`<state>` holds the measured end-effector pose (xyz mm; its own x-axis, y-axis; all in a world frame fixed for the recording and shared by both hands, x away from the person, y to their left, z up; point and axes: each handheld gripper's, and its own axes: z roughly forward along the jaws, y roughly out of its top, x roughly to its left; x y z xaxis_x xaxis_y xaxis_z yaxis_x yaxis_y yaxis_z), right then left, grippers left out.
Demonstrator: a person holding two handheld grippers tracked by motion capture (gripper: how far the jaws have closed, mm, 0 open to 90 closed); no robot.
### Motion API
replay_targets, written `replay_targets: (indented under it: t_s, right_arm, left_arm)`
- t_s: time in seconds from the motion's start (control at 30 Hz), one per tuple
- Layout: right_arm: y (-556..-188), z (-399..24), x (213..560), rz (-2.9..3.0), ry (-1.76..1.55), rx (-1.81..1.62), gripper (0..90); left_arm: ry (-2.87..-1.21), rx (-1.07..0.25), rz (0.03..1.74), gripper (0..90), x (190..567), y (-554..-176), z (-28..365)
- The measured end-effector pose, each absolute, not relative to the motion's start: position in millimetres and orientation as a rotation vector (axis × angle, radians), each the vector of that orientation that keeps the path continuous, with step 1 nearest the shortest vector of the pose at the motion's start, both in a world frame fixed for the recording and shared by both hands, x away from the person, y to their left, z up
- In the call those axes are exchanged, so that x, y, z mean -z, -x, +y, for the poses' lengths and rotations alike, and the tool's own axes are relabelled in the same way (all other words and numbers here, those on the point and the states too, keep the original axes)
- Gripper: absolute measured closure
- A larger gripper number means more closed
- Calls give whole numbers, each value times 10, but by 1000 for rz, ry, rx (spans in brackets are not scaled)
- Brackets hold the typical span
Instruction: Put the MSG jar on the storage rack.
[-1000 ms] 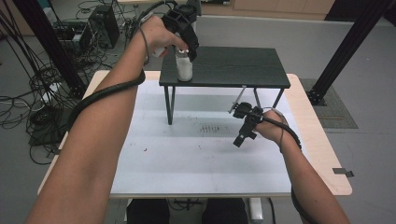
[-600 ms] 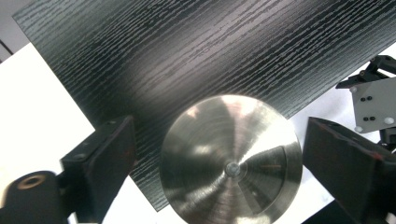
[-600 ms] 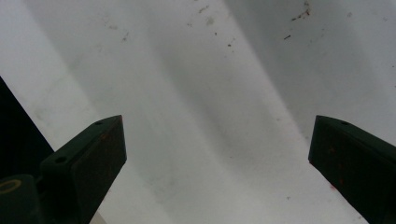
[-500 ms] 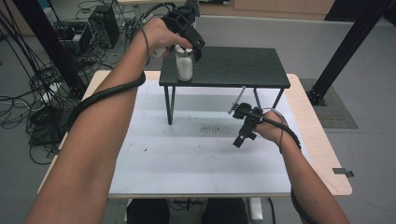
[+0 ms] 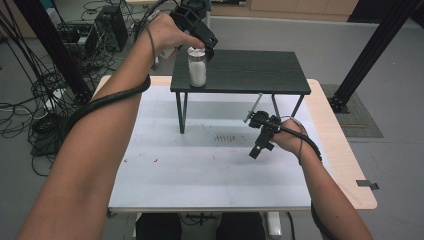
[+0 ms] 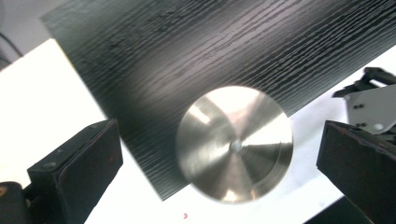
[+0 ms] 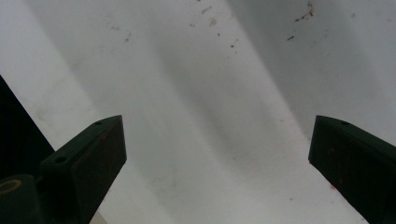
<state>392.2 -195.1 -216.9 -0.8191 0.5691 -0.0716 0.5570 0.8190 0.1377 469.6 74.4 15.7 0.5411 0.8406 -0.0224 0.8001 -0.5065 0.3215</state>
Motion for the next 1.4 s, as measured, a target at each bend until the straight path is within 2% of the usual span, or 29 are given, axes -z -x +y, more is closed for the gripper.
replay_targets:
  t_s: [0.33, 0.63, 0.87, 0.97, 1.4]
  right_arm:
    - [-3908, -1940, 2164, 2891, -902, -169, 41]
    - [-3936, -1949, 2144, 2914, -909, -175, 42]
    - [-3865, -1877, 2122, 2869, -872, -168, 41]
    - [-3884, -1855, 2123, 2885, -861, -167, 41]
    - [-3801, -1819, 2074, 2872, -864, -156, 41]
  left_arm:
    - [-2508, -226, 1289, 6, -296, -4345, 885]
    - [-2582, -228, 1092, 4, -193, -3675, 1058]
    - [-2660, -240, 989, 3, 76, -3292, 986]
    - [-2704, -247, 937, 4, 314, -3101, 922]
    - [-2822, -168, 950, 4, 1182, -3116, 770]
